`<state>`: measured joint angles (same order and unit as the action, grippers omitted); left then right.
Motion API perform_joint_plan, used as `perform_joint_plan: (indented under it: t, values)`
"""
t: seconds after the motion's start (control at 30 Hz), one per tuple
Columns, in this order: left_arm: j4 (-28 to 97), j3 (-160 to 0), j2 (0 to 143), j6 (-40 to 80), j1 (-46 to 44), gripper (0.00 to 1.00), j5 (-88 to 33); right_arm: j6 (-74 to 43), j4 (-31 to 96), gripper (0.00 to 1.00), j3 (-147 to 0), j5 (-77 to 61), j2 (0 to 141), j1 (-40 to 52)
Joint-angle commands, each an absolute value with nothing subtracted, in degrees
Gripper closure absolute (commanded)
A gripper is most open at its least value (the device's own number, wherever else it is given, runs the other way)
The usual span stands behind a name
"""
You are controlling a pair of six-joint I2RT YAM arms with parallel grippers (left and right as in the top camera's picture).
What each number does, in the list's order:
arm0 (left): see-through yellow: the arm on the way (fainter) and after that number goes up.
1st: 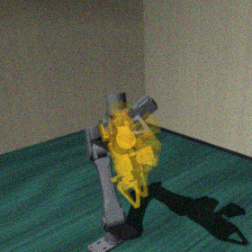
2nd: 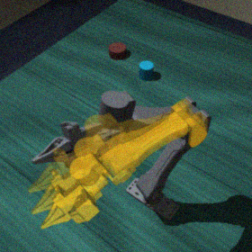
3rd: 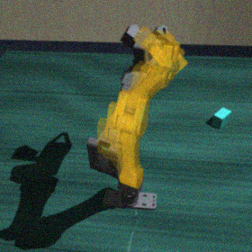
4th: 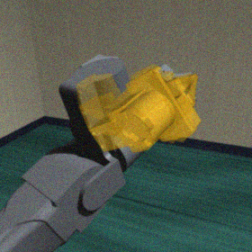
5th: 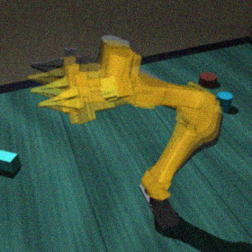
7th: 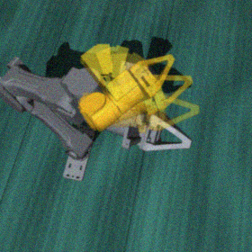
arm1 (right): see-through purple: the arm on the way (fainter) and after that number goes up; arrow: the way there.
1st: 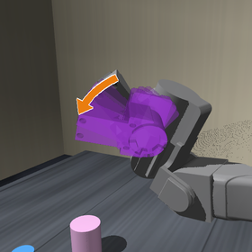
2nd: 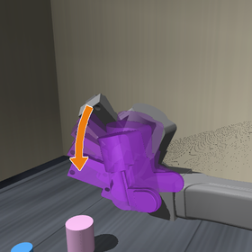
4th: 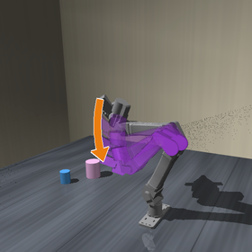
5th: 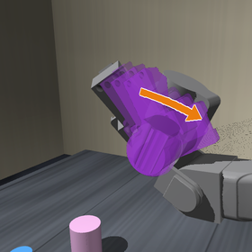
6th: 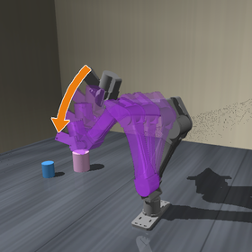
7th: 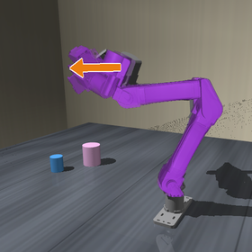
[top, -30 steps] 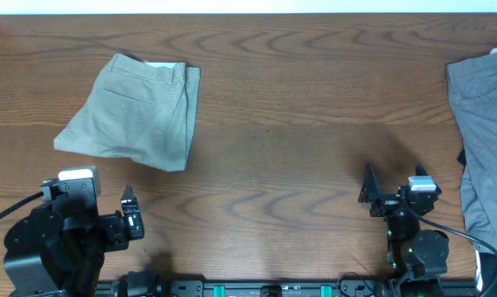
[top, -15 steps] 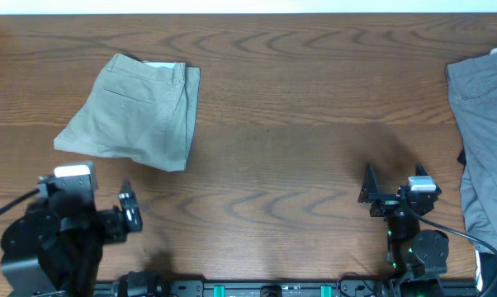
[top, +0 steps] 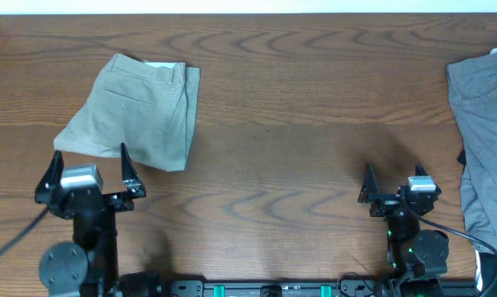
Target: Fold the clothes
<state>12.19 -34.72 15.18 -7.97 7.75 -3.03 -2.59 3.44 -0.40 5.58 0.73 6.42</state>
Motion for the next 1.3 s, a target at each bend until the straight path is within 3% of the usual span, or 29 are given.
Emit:
perform_joint_plan:
  t: [0.0,0.27,0.73,1.07,1.27]
  values:
    - [6.28,-29.74,10.04,-8.56,7.55,0.02,-3.53,-3.38,3.68,0.01,-0.32,5.32,0.49,6.94]
    - [-1.41,-18.35,0.45,-8.56,7.14,0.02,-3.53,-3.38,3.68,0.01,-0.32,5.32,0.49,6.94]
    - [-7.86,-1.30,0.12,-8.56,2.83,0.02,-2.72,-3.38,3.68,0.01,-0.32,5.32,0.49,6.94]
    - [3.49,-0.23,0.12,-8.51,2.00,0.02,-2.33,-3.38,3.68,0.01,-0.32,5.32,0.49,6.94]
    - [3.88,-0.23,1.91,-8.51,2.00,0.02,-2.28,-3.38,3.68,0.01,-0.32,5.32,0.49,6.94]
